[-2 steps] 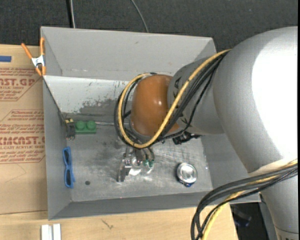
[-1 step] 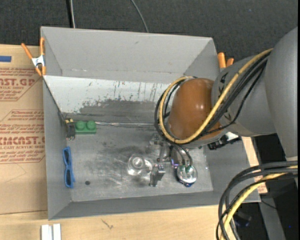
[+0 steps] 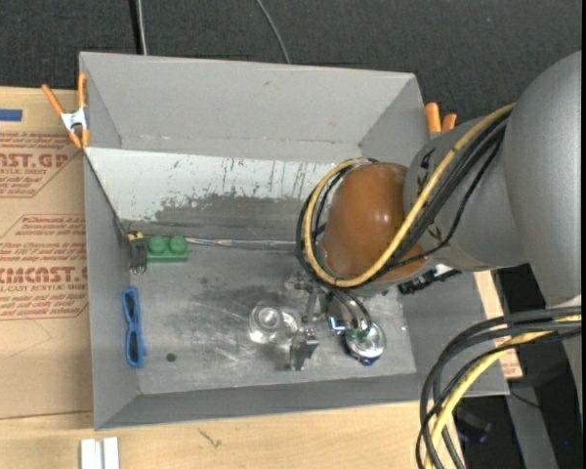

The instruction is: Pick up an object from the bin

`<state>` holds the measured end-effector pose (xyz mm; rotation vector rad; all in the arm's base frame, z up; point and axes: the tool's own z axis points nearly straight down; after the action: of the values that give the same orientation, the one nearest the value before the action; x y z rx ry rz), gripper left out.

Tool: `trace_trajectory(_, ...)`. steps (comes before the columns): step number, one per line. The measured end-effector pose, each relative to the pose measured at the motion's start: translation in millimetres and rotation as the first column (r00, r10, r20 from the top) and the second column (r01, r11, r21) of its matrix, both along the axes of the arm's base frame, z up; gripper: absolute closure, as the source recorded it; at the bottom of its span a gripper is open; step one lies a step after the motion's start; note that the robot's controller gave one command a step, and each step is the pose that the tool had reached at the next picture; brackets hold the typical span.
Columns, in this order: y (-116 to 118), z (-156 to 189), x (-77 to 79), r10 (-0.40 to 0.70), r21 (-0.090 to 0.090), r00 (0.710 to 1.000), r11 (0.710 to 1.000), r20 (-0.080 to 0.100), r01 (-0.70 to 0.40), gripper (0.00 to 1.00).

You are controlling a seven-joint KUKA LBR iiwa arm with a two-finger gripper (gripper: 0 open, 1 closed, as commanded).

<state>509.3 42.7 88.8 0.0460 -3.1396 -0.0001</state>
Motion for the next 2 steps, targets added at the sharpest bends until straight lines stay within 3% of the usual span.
trace_trajectory(1, 12.0, -15.0, -13.9, -0.181, 0.003, 0.983, 0.984, 0.02, 0.181, 0.0)
trace_trajectory(2, 13.3, -14.1, -15.4, -0.179, 0.003, 0.984, 0.984, 0.01, 0.179, 1.0)
